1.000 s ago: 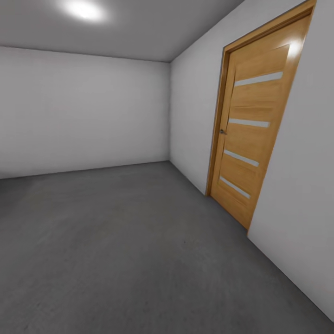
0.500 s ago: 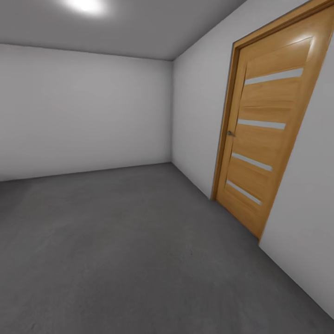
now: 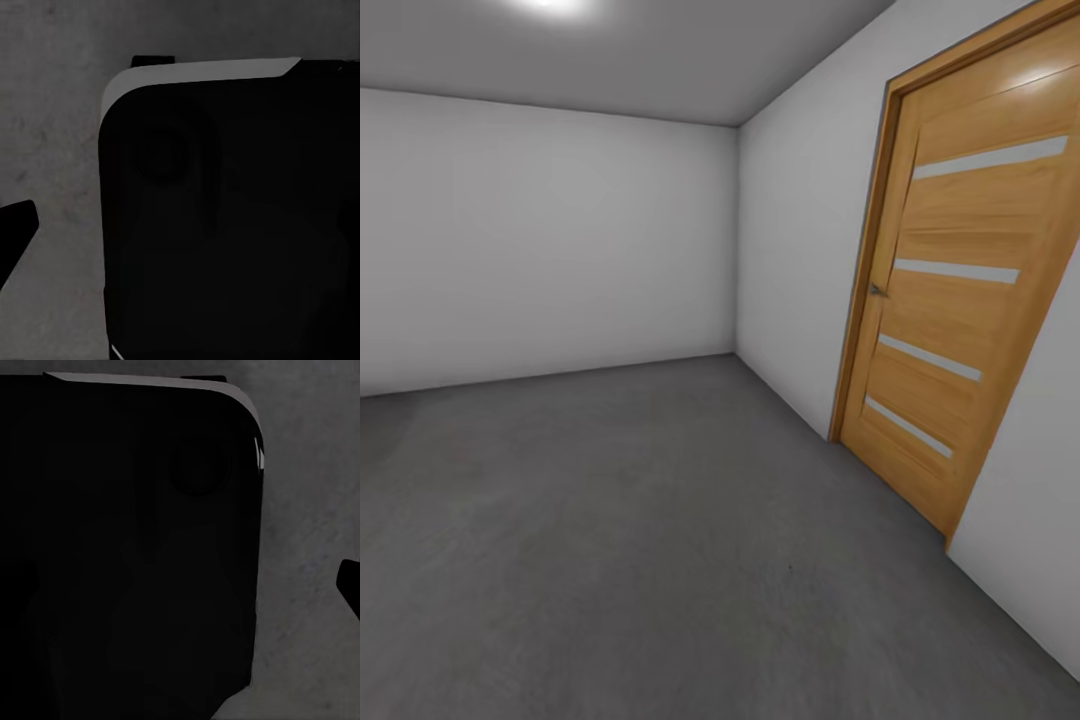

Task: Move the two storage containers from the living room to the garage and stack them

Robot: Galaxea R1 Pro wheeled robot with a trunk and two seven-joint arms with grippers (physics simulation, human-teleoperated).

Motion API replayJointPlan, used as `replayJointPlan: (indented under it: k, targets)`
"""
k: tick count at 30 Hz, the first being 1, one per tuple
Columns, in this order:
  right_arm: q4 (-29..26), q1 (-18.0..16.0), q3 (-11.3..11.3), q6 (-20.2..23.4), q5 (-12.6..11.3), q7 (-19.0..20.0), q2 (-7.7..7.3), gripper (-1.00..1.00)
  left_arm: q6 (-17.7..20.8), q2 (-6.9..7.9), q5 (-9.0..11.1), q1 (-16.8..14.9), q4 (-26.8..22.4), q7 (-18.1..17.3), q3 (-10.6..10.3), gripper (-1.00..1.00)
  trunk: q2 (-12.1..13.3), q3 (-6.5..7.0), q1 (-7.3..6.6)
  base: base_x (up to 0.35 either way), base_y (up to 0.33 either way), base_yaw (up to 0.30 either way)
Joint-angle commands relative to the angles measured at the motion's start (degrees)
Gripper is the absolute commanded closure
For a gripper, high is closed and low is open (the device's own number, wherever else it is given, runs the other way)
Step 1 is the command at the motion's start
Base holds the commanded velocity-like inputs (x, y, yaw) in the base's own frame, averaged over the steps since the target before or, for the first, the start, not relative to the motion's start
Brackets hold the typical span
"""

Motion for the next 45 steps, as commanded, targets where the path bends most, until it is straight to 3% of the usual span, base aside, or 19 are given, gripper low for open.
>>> replayJointPlan:
  k: [1,18,45]
  targets:
    - [0.1,0.0,0.0,-0.2,-0.1,0.0,0.00,-1.00,-0.1,0.00,0.0,0.0,0.0,0.0,0.0,-1.00,0.0,-0.05,0.03,0.333,0.141,0.000]
    - [0.1,0.0,-0.1,-0.2,-0.1,0.0,0.01,-1.00,-0.1,-0.09,0.0,0.0,-1.0,0.1,0.1,-1.00,0.0,-0.03,0.03,0.336,0.026,-0.021]
    - [0.1,0.0,-0.1,-0.2,-0.1,0.0,0.01,-1.00,-0.1,0.00,0.0,0.0,-1.1,0.0,0.1,-1.00,0.0,0.73,0.03,0.337,0.006,-0.222]
